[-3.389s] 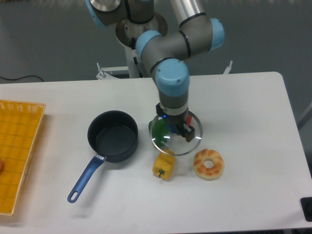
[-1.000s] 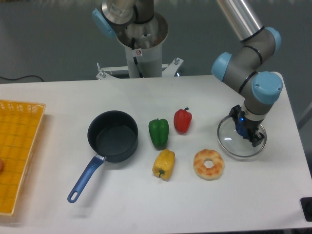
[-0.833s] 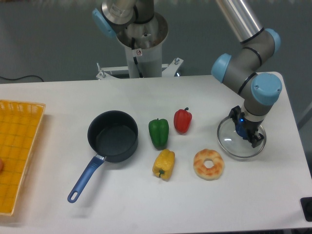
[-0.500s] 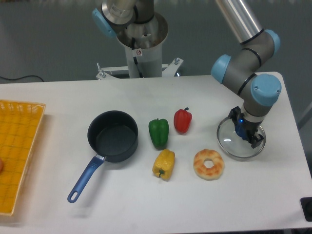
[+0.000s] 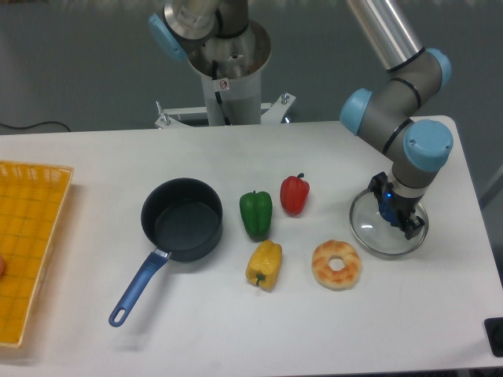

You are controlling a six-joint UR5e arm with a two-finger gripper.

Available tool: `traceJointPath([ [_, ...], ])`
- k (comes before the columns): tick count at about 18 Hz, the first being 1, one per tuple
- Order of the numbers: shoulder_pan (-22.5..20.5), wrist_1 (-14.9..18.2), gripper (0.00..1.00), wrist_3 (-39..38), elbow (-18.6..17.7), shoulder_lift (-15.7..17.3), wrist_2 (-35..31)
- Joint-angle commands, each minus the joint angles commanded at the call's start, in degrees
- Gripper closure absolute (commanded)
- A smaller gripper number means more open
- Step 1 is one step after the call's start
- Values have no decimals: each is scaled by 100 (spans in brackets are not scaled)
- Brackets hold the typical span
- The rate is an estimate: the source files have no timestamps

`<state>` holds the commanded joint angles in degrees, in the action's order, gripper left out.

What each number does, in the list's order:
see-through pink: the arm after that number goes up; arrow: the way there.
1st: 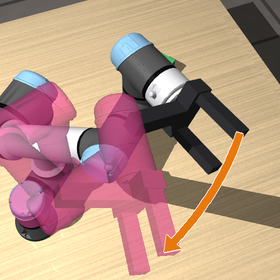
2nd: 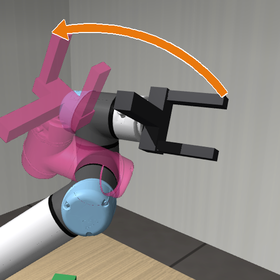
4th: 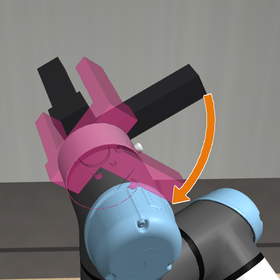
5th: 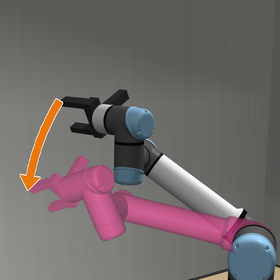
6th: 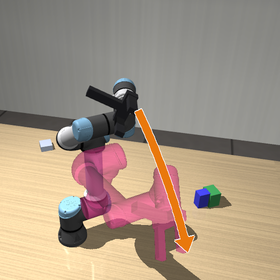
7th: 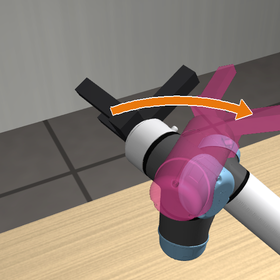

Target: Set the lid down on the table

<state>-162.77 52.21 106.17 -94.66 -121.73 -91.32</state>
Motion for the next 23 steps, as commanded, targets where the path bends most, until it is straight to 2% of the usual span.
traceJointPath([
  [23,-9,-9,55,-18,-9,-62,9],
])
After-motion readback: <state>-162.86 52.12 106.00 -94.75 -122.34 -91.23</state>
